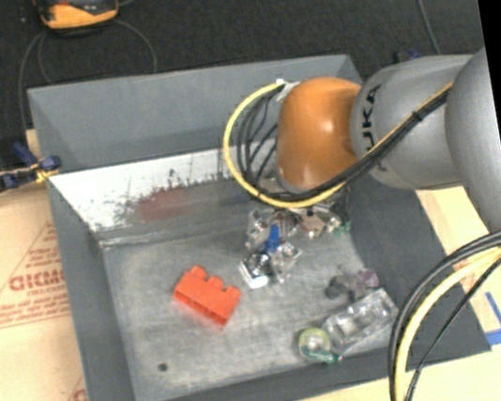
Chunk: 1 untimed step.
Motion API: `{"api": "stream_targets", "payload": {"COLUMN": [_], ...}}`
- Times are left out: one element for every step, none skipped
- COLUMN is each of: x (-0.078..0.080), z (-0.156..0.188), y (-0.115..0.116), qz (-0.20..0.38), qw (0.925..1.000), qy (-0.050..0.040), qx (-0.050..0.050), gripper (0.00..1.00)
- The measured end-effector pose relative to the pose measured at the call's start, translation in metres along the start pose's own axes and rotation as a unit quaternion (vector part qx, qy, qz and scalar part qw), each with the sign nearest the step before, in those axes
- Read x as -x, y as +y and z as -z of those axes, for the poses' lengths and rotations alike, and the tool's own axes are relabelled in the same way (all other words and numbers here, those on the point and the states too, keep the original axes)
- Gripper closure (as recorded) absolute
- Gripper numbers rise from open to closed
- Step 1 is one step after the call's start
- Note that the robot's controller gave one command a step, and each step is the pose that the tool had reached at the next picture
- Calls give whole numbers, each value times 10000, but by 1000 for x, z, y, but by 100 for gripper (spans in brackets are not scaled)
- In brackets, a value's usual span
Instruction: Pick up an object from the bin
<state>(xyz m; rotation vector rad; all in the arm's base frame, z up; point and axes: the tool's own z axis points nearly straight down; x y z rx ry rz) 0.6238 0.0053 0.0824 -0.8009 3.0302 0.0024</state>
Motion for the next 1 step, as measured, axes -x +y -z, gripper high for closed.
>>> {"api": "stream_targets", "payload": {"x": [11], "z": [225], "y": [0], "qz": [207], "qw": [9998], "qy": [-19], "qx": [-41], "gripper": [100]}}
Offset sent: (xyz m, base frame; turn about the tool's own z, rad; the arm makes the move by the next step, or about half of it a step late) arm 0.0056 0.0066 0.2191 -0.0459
